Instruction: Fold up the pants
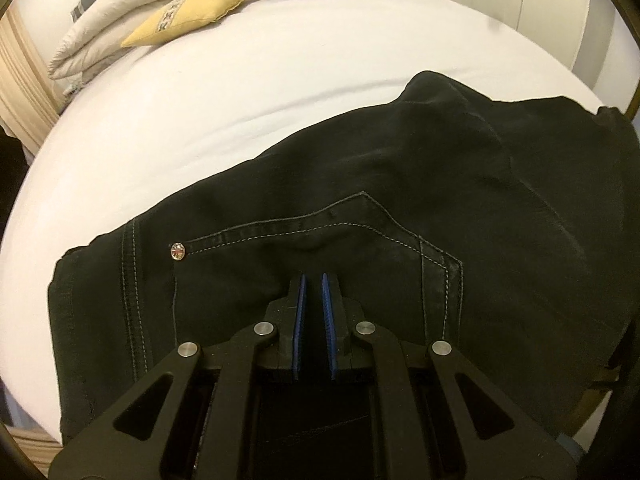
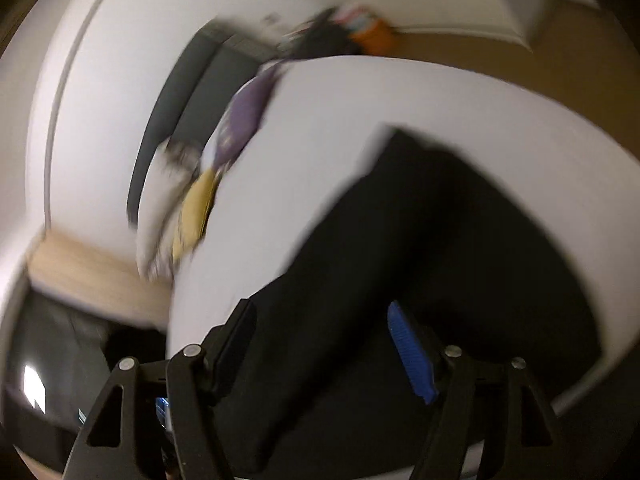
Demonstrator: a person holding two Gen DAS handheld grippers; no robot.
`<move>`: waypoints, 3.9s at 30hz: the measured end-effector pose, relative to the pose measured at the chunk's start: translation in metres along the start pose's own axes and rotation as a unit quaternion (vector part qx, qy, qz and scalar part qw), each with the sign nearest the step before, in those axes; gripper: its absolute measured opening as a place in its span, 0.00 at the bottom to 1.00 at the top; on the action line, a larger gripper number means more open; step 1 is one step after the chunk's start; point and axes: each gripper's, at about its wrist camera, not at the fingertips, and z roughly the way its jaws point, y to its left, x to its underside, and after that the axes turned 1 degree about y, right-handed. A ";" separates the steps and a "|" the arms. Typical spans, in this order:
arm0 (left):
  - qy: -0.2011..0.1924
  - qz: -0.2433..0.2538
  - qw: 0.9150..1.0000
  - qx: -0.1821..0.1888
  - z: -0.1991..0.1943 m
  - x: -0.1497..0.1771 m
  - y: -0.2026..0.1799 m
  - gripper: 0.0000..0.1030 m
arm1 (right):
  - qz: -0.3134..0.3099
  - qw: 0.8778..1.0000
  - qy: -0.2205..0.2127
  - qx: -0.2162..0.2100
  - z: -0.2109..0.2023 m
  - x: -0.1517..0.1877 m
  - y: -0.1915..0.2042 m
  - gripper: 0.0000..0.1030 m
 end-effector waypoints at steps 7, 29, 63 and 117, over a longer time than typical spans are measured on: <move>0.009 0.006 1.000 -0.028 -0.001 -0.003 -0.025 0.08 | 0.032 0.999 0.010 -0.028 0.037 -0.004 -0.008 0.68; -0.008 0.002 1.000 -0.029 0.000 0.004 -0.004 0.08 | -0.005 0.985 -0.060 0.163 -0.024 -0.079 0.071 0.72; 0.010 0.049 0.996 -0.080 0.009 -0.002 -0.026 0.08 | -0.264 0.959 0.100 -0.026 0.015 -0.104 -0.042 0.20; 0.011 0.067 0.994 -0.090 0.013 0.002 -0.033 0.08 | 0.062 0.982 0.096 0.148 -0.038 -0.127 -0.026 0.42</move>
